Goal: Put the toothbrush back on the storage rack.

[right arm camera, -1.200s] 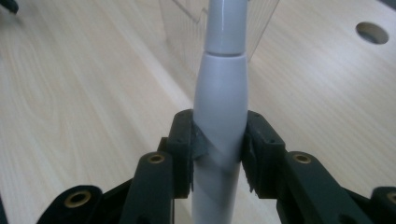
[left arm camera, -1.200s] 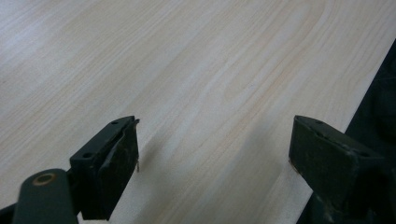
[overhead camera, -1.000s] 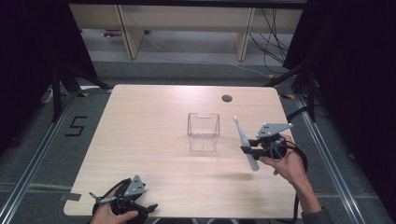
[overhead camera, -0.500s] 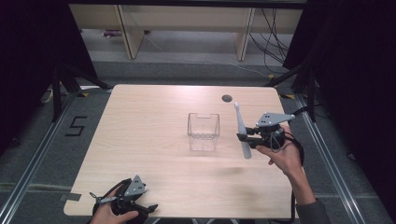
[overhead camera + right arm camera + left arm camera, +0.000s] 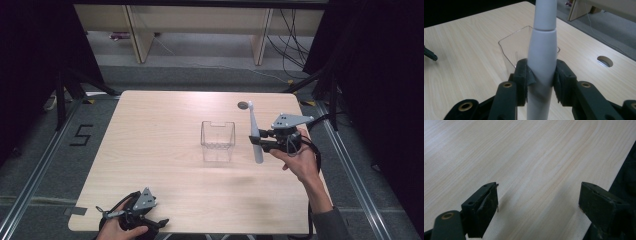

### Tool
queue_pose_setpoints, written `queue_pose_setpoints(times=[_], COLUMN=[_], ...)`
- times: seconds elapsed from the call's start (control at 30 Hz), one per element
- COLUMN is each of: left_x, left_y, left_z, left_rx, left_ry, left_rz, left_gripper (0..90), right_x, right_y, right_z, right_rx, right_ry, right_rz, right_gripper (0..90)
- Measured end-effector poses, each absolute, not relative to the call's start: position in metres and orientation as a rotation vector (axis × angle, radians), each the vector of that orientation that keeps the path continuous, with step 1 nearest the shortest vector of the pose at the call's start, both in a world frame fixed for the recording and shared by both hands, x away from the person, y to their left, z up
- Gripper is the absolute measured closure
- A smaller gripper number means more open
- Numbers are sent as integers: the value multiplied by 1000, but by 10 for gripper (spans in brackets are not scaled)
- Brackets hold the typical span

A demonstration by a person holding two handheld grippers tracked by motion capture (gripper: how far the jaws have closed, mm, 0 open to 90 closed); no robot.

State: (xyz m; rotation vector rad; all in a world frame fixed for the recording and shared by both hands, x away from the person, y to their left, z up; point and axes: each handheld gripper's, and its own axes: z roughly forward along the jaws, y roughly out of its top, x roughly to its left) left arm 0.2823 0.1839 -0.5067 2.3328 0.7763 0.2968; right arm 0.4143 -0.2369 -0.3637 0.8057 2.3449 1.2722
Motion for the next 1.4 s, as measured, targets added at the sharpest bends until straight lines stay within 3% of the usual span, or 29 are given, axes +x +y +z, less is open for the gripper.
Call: queue_pose_setpoints(times=[1.4], left_x=[282], left_y=[184], left_z=[-507], left_rx=[2336], left_ry=[770], left_rz=[295], left_gripper=[152], right_x=[444], right_y=[-200], right_z=[-329], right_rx=[766], right_ry=[2323], right_rz=[1362], right_gripper=[669])
